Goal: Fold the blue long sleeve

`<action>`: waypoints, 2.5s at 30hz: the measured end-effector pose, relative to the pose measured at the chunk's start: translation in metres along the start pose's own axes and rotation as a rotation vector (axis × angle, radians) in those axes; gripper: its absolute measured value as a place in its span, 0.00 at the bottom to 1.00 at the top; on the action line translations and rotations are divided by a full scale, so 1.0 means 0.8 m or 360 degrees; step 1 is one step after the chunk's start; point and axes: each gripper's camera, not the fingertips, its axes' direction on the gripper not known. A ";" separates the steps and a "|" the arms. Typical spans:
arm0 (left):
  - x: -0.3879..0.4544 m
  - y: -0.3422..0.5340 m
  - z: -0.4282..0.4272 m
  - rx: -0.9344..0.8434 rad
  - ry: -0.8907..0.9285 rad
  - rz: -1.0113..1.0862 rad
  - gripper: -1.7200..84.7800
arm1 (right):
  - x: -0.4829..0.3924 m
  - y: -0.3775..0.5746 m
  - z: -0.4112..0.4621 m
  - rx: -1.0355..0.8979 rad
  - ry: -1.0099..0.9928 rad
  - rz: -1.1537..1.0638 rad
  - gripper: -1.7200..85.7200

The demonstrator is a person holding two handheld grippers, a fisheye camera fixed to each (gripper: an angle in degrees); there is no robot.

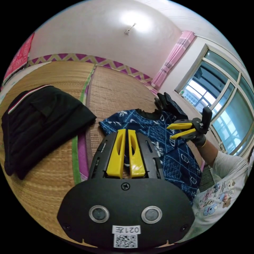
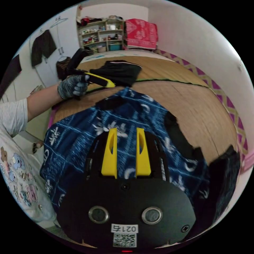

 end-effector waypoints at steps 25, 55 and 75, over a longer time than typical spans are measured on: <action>0.142 0.135 -0.012 -0.0057 0.0067 0.0038 0.01 | 0.130 0.135 -0.187 0.0768 -0.0754 0.0797 0.04; 0.404 0.133 0.163 -0.0348 0.0175 0.0295 0.01 | 0.104 0.965 -0.546 0.1059 0.0444 0.2602 0.11; 0.612 0.089 0.267 -0.0466 -0.0222 0.1154 0.03 | 0.172 0.586 -0.327 -0.0044 0.0675 0.1395 0.11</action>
